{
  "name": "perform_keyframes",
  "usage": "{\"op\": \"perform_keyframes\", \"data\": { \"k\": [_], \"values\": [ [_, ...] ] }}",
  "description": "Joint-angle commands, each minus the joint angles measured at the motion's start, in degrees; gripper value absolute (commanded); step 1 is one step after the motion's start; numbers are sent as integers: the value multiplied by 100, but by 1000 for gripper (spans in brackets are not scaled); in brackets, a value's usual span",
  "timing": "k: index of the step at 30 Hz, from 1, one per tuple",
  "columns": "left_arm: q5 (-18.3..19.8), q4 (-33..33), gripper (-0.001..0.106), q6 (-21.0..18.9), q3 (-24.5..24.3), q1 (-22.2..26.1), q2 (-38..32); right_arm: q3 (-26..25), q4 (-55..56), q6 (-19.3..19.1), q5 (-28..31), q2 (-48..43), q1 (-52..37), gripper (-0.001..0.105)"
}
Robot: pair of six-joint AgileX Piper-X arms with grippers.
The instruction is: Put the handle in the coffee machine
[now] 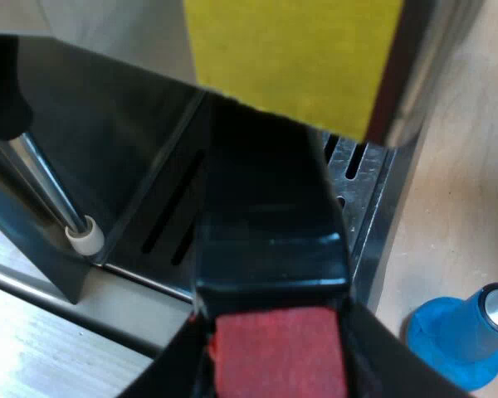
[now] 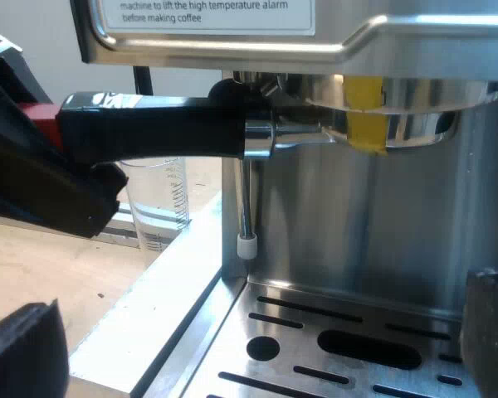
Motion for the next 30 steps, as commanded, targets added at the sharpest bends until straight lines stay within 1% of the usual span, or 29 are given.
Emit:
{"op": "perform_keyframes", "data": {
  "k": [1,2,6,8,9,14,18,19,20,21,22,24,25,28,29,30],
  "values": [
    [763,31,0,84,-124,-24,-180,-6,-10,-45,-116,-19,-14,98],
    [763,31,0,84,-124,-24,-180,-6,-10,-33,-172,-19,-14,98],
    [752,31,0,84,-124,-24,-180,-6,-10,-32,-751,-19,-14,98],
    [752,31,0,84,-124,-24,-180,-6,-10,-32,-908,-19,-14,98],
    [752,31,0,84,-124,-24,-180,-6,-10,59,-1127,-19,-14,98],
    [752,31,0,74,-124,-24,-180,-6,11,16,-1130,-19,-14,98],
    [752,31,0,74,-124,-24,-180,-6,31,11,-1269,-19,-14,98],
    [752,31,0,74,-124,-24,-180,-6,61,11,-1229,-19,-14,98],
    [752,31,0,74,-124,-24,-180,-6,111,11,-984,-19,-79,96],
    [752,31,0,74,-124,-24,-180,-6,208,11,-885,-19,-129,92],
    [752,31,0,74,-124,-24,-180,-6,287,11,-844,-19,-186,85],
    [752,31,0,74,-124,-24,-180,-6,388,22,-879,-19,-290,76],
    [752,31,0,74,-124,-24,-180,-6,420,59,-930,-19,-360,63],
    [752,31,0,74,-124,-24,-180,-6,421,58,-974,-19,-519,44],
    [752,31,0,74,-124,-24,-180,-6,421,58,-991,-19,-560,44],
    [752,31,0,74,-124,-24,-180,-6,455,58,-1081,-19,-642,40]
  ]
}}
